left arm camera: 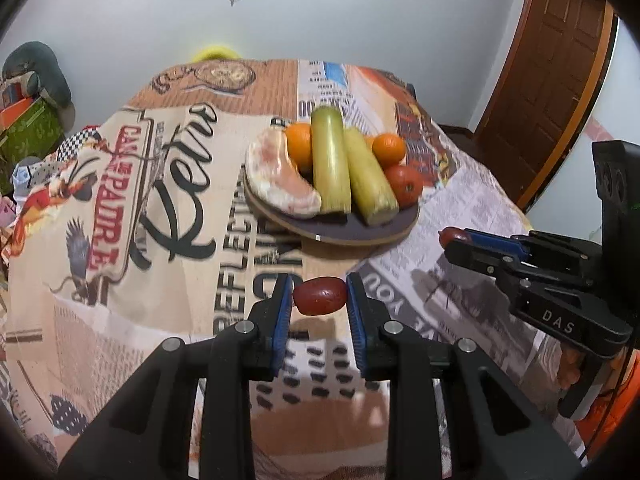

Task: Organize fruits
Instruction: 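Grasp one small red fruit with the left tool while the right tool grasps the other, then place both small red fruits on the plate rim and release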

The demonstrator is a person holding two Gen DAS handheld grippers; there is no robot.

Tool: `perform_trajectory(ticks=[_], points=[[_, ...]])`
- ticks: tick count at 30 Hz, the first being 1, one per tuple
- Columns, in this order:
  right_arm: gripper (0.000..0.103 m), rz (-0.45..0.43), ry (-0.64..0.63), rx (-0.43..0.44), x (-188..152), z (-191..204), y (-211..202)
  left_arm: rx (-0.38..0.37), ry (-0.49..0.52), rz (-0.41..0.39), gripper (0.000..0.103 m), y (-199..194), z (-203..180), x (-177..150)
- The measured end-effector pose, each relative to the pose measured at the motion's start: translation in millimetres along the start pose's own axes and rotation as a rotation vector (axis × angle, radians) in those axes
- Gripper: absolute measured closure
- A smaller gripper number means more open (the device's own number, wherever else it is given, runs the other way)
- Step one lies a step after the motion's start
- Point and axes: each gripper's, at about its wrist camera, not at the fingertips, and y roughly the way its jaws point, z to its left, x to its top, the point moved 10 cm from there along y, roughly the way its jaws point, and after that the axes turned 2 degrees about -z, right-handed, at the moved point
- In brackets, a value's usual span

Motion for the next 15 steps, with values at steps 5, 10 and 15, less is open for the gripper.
perform_trajectory(ticks=[5,10,15], points=[[0.086,-0.024,-0.010,0.005,14.0,1.8,1.1,-0.003,0.005,-0.025,0.076,1.9,0.9,17.0],[0.086,-0.030,-0.022,0.012,23.3,3.5,9.4,-0.008,0.009,-0.043,0.076,8.8,2.8,31.6],[0.086,-0.022,-0.035,0.024,27.7,6.9,21.0,-0.009,0.014,-0.051,0.076,17.8,5.2,43.1]])
